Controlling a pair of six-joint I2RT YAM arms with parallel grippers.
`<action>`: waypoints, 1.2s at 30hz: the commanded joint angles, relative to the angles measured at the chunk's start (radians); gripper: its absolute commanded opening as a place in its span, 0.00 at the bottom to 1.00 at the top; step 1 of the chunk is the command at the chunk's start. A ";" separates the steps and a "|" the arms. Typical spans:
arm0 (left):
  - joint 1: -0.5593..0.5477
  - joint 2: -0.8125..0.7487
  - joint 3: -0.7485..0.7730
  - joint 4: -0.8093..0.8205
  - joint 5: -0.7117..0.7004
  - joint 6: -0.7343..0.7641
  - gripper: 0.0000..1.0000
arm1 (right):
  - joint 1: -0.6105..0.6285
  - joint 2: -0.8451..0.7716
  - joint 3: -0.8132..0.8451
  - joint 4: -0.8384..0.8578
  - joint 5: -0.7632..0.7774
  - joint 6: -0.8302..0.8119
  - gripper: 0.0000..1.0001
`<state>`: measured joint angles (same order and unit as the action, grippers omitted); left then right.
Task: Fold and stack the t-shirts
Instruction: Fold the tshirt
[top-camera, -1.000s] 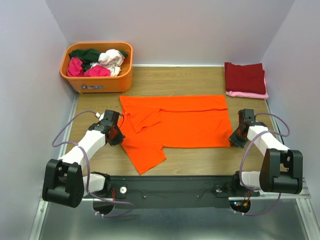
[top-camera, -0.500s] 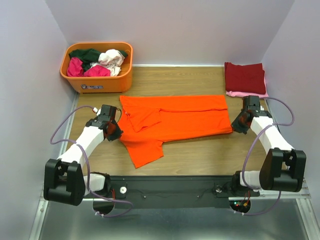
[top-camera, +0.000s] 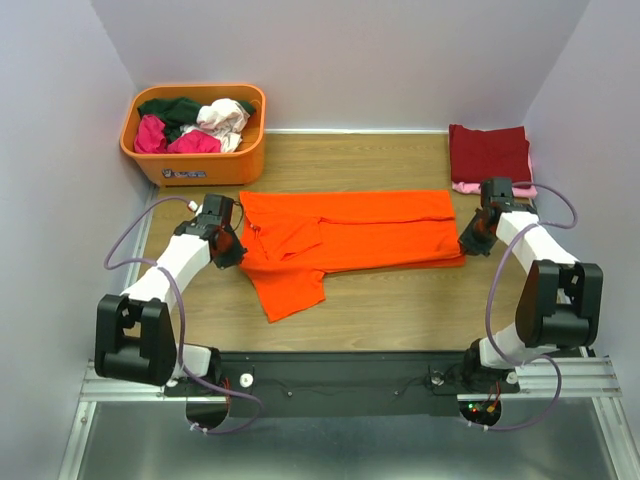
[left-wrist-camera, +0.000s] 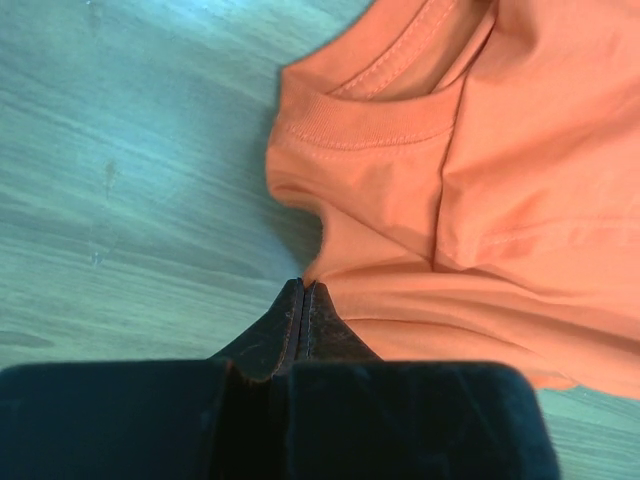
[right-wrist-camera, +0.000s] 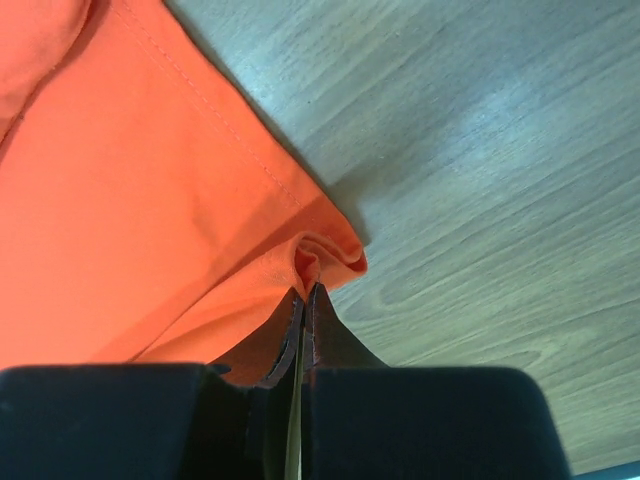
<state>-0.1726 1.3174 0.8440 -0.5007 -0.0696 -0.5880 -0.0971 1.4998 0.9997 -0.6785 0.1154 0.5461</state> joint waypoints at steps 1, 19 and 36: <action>0.008 0.019 0.053 -0.001 -0.012 0.022 0.00 | -0.006 0.010 0.057 -0.001 0.006 -0.023 0.01; 0.022 0.114 0.110 0.042 -0.018 0.033 0.00 | -0.006 0.129 0.154 0.016 -0.020 -0.031 0.01; 0.039 0.178 0.150 0.074 -0.022 0.036 0.00 | -0.004 0.224 0.206 0.051 -0.046 -0.026 0.01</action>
<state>-0.1421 1.4899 0.9581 -0.4393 -0.0643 -0.5655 -0.0971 1.7069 1.1683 -0.6670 0.0692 0.5270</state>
